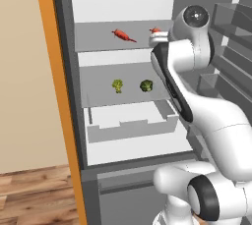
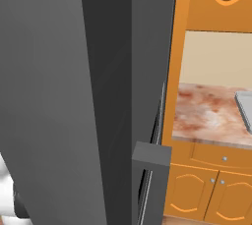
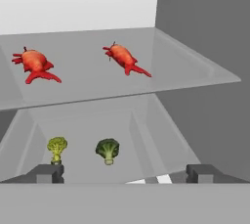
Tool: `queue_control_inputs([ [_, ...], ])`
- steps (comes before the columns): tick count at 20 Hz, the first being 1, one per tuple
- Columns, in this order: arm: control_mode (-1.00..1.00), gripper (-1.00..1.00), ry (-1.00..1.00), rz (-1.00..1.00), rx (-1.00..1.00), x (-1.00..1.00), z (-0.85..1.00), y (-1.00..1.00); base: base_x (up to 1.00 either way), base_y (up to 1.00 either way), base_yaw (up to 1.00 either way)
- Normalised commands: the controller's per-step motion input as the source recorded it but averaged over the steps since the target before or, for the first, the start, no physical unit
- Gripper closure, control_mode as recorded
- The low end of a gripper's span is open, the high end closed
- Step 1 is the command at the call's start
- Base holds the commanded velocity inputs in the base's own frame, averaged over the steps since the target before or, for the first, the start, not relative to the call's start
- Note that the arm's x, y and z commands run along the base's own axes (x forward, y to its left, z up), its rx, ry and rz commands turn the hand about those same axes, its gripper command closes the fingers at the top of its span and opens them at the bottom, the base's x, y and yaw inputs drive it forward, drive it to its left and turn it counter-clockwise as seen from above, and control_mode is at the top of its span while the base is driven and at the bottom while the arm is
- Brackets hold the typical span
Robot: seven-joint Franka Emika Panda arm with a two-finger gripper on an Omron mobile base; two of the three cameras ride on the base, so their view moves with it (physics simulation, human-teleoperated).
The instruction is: Place one broccoli and one fish in each tupperware on the nearby counter, to pack two identical lunches.
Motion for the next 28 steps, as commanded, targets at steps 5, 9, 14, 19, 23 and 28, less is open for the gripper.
queue_control_inputs([
  [5, -1.0, -1.0, -0.01, 0.0, -0.02, 0.03, 0.0, -0.09, 0.0, 0.0, 0.0],
  [9, -1.0, -1.0, 0.0, 0.0, -0.03, 0.11, 0.0, -0.11, 0.0, 0.0, 0.0],
  [14, -1.0, -1.0, 0.0, 0.0, -0.03, 0.24, 0.0, -0.03, 0.0, 0.0, 0.0],
  [19, -1.0, -1.0, 0.0, 0.0, 0.0, 0.29, 0.0, -0.08, 0.0, 0.0, 0.0],
  [23, -1.0, -1.0, 0.0, 0.0, 0.0, 0.35, 0.0, -0.23, 0.0, 0.0, 0.0],
  [28, -1.0, -1.0, 0.0, 0.0, 0.0, 0.39, 0.0, -0.14, 0.0, 0.0, 0.0],
])
